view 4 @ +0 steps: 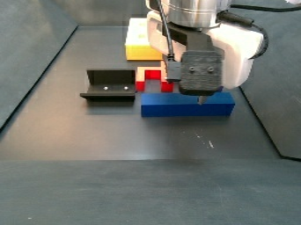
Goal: Pick up the blue object. Move up. Move to above the board. Insert the blue object.
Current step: Pick up the blue object.
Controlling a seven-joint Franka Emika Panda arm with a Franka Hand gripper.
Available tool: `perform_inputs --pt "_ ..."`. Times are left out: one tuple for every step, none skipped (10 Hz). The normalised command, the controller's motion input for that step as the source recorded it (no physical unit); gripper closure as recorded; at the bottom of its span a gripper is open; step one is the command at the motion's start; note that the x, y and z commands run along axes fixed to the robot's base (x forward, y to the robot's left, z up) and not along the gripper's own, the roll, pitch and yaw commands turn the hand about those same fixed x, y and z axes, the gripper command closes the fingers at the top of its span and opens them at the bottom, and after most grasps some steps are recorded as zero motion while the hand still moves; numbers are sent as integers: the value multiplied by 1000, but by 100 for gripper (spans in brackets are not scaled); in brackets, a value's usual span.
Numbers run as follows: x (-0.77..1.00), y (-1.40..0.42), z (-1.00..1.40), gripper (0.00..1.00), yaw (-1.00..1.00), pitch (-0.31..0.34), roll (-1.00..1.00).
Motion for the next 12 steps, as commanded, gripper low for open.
perform_inputs --pt "0 34 -286 0 -660 -69 -333" --pt "0 3 -317 0 -694 -83 -319" --pt "0 0 -280 0 -703 -107 -339" --pt "0 0 -223 0 -697 -159 -403" --pt "-6 0 -186 0 -680 -177 -421" --pt "-43 0 -171 0 -669 -171 -414" --pt "-129 0 -137 0 -663 -144 -377" --pt "-126 0 -134 0 -689 -129 -340" --pt "-97 0 -89 0 -691 -120 -291" --pt "-17 74 -86 0 -649 -103 -254" --pt "31 343 -63 0 -469 -54 -236" --pt "71 386 -106 0 -243 -39 -187"
